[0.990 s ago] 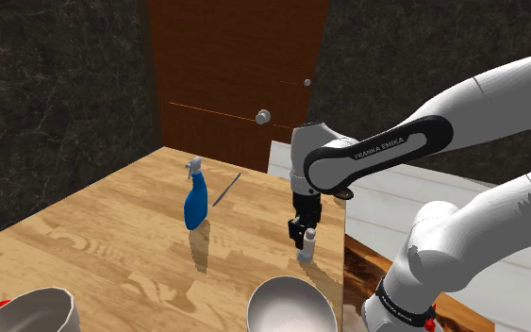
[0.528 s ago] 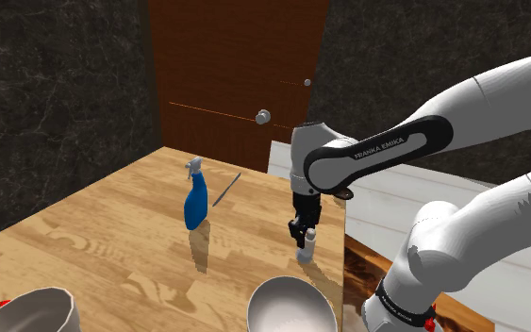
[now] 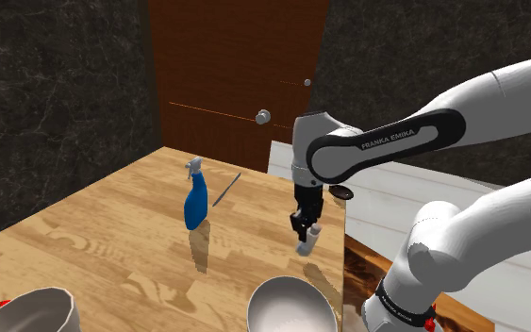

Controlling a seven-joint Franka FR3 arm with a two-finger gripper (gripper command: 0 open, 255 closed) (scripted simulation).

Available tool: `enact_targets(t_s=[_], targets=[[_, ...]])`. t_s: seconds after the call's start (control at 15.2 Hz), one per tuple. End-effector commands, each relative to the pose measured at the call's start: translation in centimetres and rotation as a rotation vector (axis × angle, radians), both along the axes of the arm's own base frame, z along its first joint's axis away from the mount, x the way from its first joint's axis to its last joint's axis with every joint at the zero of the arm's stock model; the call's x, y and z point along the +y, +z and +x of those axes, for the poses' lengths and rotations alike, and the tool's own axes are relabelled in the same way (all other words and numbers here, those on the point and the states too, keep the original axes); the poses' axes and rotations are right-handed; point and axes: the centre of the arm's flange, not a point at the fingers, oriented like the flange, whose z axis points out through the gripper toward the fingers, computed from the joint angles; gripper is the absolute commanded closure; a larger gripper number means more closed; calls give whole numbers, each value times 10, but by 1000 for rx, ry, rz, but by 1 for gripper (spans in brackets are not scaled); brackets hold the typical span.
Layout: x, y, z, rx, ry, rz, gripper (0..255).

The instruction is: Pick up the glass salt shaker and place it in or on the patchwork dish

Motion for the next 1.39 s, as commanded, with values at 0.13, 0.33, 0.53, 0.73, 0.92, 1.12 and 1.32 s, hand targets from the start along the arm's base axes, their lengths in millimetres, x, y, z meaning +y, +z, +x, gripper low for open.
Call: enact_targets(t_s=[0.13, 0.33, 0.53, 0.73, 0.92, 1.12, 1.32], targets=[[0, 21, 0, 1, 0, 0, 255], [0, 37, 0, 1, 0, 0, 255], [0, 52, 0, 1, 0, 0, 255], [0, 68, 0, 1, 0, 0, 255], [-13, 76, 3, 1, 0, 0, 255], [-52, 77, 11, 1, 0, 0, 255], [-91, 78, 19, 1, 0, 0, 255]])
